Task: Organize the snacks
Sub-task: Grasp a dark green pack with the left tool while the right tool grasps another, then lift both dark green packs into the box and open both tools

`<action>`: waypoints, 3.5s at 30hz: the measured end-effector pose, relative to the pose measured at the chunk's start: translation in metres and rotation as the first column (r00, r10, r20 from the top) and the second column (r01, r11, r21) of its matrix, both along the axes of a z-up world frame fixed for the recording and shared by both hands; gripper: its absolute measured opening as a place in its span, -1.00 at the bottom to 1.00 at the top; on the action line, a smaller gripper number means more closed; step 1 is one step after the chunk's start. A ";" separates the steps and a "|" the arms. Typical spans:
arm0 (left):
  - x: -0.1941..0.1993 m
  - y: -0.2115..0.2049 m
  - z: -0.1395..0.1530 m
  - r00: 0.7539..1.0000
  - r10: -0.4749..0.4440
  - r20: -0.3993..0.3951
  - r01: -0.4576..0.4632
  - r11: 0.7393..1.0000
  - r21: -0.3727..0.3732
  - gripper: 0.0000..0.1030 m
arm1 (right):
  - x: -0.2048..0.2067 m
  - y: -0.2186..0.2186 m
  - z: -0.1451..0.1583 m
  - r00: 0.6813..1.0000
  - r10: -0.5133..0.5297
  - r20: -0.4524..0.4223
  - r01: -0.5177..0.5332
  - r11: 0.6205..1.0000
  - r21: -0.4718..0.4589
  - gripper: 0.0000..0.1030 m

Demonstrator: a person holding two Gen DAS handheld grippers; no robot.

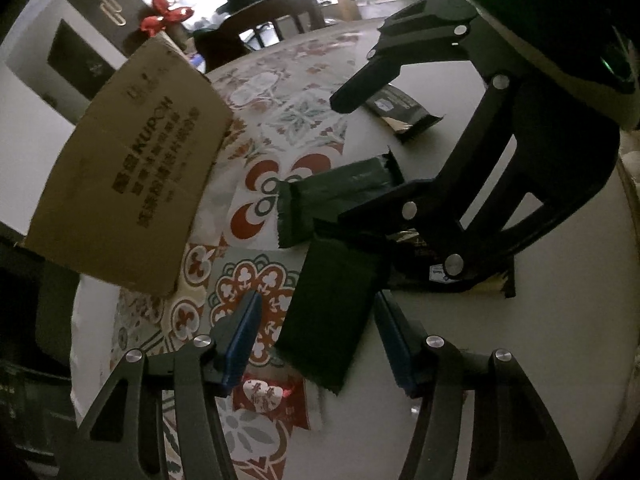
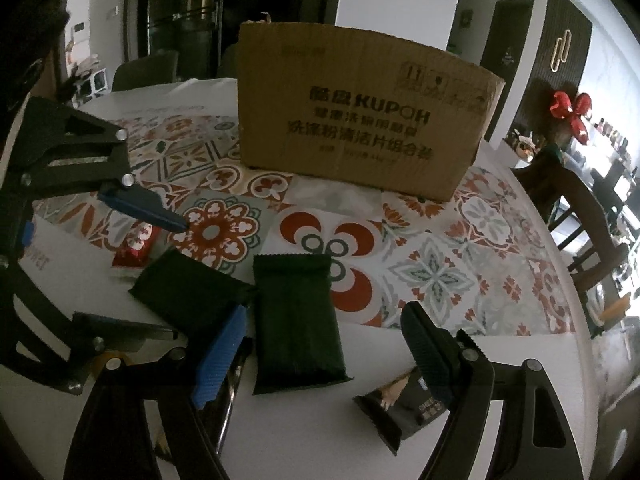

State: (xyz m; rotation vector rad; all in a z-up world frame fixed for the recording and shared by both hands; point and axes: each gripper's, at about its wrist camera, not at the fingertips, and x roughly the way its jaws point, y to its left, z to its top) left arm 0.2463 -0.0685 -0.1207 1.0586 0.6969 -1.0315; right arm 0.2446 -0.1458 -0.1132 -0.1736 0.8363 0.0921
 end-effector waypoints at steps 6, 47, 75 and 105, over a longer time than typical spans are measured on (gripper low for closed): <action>0.013 -0.003 -0.004 0.997 -0.024 -0.079 0.026 0.999 0.022 0.09 | 0.004 -0.003 -0.007 0.999 -0.001 -0.037 0.003 0.999 0.032 0.40; 0.020 0.012 0.040 0.856 0.421 -0.300 -0.505 0.807 -0.306 -0.41 | 0.003 -0.027 0.016 1.000 -0.022 -0.010 0.023 0.983 0.183 -0.09; 0.016 0.028 0.125 0.742 0.602 -0.294 -0.631 0.481 -0.609 -0.41 | -0.014 -0.052 0.113 0.949 -0.089 0.303 0.027 0.978 0.205 -0.09; 0.143 -0.008 0.170 0.696 0.679 -0.233 -0.630 0.420 -0.654 -0.41 | 0.132 -0.094 0.156 0.952 -0.088 0.294 -0.001 0.957 0.290 -0.09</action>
